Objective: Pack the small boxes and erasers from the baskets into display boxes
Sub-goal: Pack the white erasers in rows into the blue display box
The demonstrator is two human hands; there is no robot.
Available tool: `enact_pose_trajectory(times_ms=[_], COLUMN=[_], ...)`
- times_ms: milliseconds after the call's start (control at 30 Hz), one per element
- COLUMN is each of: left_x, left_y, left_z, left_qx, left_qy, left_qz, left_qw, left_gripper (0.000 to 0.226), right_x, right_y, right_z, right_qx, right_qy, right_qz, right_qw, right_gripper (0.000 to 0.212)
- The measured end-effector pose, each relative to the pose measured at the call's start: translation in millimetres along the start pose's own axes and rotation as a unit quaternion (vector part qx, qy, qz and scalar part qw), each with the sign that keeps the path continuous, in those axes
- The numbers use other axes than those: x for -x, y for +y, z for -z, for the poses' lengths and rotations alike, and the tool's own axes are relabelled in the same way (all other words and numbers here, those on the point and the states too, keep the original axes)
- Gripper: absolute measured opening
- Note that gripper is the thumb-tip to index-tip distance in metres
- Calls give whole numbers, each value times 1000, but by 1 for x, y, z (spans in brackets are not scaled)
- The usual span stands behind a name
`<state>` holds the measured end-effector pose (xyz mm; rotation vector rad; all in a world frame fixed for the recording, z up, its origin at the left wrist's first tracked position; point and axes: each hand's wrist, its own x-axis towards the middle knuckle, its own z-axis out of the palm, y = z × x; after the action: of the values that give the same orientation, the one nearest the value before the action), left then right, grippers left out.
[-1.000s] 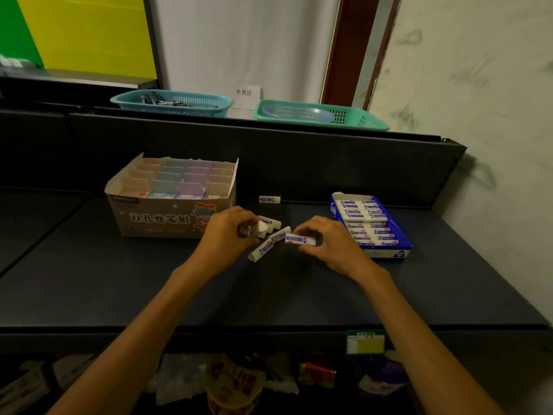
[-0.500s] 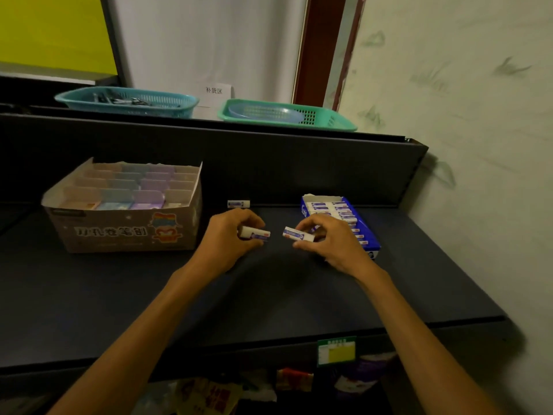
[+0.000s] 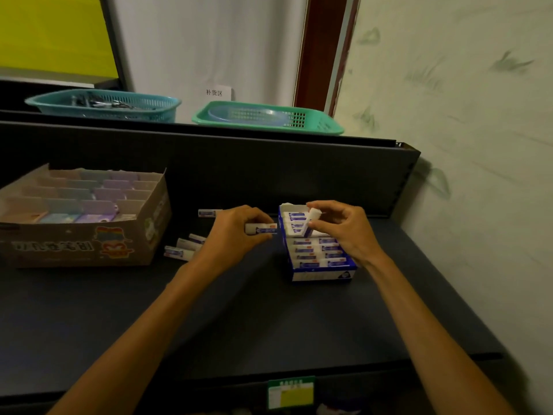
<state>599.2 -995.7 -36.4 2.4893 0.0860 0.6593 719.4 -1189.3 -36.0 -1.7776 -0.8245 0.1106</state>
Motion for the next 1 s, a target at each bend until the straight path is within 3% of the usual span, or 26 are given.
enact_pose_trajectory(times_ms=[133, 267, 433, 633, 1000], left_x=[-9, -16, -29, -39, -48], left_y=[10, 18, 24, 29, 33], left_z=[-17, -35, -45, -59, -73], left_qx=[-9, -10, -61, -121, -177], left_qy=[23, 43, -40, -102, -125], left_qz=[5, 27, 18, 24, -2], left_qw=[1000, 999, 997, 987, 976], left_gripper=[28, 30, 32, 35, 38], right_x=[-9, -13, -18, -25, -31], right_y=[12, 17, 25, 35, 48], right_z=[14, 24, 36, 42, 50], right_qx=[47, 87, 143, 207, 253], right_qy=[-21, -20, -91, -175, -219], right_qz=[8, 24, 40, 49, 54], right_qw=[999, 996, 985, 961, 941], right_gripper=[46, 35, 28, 40, 26])
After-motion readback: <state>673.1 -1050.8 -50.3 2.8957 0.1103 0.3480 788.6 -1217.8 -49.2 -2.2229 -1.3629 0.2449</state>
